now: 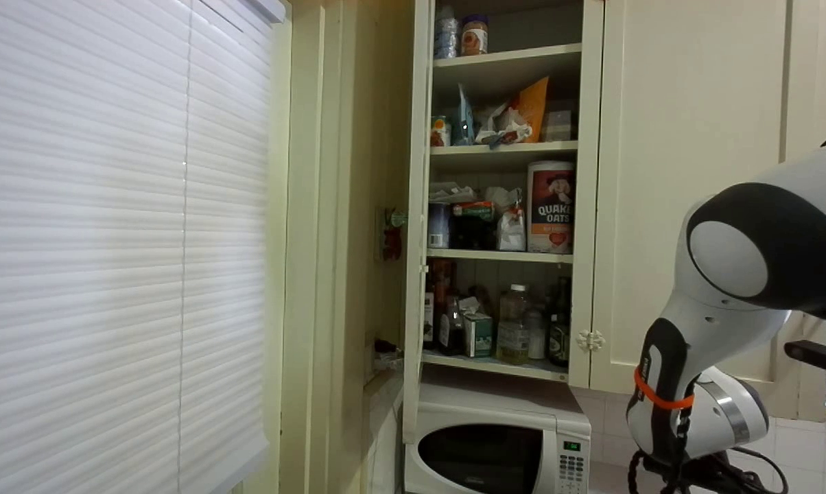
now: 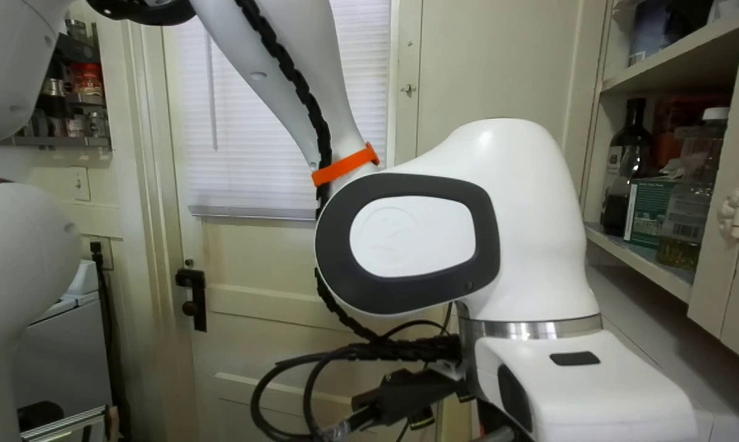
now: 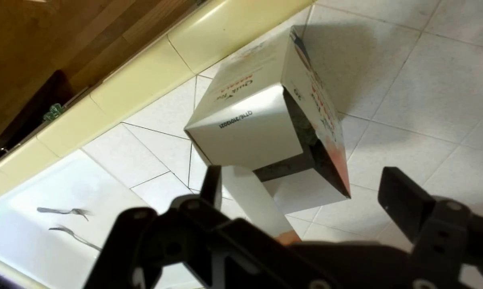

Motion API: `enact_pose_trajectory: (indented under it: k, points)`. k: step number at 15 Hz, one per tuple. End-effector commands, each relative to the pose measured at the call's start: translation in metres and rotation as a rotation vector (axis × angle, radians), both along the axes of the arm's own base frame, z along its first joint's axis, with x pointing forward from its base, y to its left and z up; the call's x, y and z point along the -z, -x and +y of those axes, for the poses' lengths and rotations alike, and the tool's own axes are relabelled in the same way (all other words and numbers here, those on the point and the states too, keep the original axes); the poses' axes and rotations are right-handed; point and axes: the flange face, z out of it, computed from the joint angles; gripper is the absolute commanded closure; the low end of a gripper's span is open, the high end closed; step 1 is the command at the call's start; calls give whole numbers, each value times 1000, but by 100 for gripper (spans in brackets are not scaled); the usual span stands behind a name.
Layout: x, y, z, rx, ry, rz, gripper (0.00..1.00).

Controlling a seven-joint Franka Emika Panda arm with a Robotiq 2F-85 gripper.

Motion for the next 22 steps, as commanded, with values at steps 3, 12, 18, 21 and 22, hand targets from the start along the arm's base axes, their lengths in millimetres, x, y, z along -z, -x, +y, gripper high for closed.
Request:
enact_pose_trajectory:
  k: [3,12,18,21,22]
  points:
    - [5,11,1,-30,-65,69,0]
    - [-4,15,-19,13,38,103,0]
    - [-9,10,-33,-36,109,59,0]
    - [-1,8,-42,-46,126,26,0]
    - [1,9,-44,-48,124,17,0]
